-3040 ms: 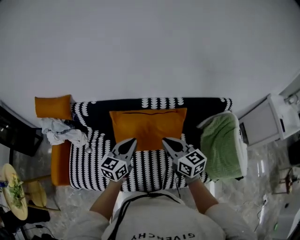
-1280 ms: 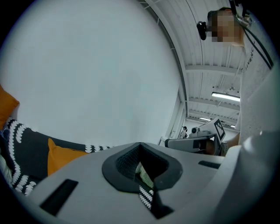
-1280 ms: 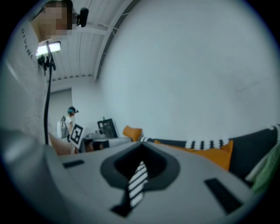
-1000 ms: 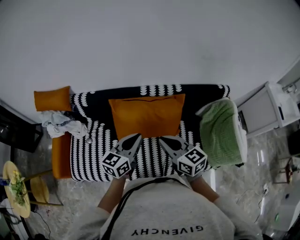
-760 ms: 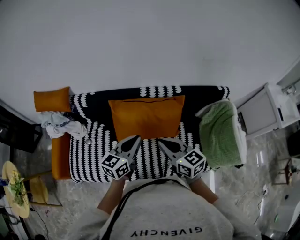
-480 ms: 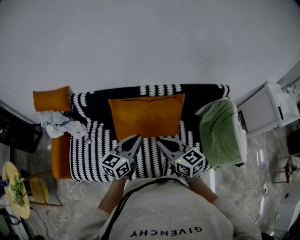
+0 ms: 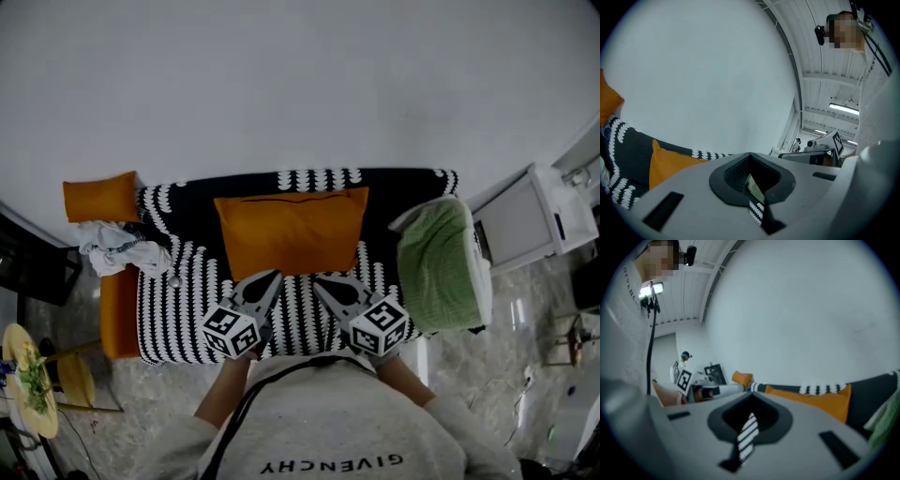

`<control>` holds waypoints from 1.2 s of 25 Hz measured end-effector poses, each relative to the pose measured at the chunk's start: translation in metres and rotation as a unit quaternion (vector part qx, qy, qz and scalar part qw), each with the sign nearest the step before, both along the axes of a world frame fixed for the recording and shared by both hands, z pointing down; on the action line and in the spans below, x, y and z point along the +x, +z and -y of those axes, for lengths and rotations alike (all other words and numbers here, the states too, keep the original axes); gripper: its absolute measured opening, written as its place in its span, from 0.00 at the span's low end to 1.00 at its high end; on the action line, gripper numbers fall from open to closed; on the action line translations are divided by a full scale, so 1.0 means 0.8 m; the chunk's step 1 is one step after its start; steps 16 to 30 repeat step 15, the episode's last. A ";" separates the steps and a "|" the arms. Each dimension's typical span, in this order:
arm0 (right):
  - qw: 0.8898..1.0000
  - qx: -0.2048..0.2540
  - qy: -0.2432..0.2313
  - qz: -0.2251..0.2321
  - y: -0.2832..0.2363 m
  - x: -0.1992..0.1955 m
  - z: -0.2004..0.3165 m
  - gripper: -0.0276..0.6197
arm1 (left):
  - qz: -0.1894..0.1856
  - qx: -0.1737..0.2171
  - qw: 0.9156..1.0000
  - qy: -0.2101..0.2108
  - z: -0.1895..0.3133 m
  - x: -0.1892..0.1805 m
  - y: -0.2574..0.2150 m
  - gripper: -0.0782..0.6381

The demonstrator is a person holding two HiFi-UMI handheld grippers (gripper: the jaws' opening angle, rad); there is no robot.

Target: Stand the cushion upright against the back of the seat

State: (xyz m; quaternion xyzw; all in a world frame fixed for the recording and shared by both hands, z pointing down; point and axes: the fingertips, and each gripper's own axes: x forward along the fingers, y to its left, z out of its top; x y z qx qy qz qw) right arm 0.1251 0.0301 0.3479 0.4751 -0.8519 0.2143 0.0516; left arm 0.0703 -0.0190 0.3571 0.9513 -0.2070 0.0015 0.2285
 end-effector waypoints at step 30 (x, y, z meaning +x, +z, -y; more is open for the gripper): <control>1.000 -0.009 0.004 0.003 0.006 0.006 0.021 0.07 | 0.002 -0.005 1.000 -0.005 0.022 -0.002 0.005 0.14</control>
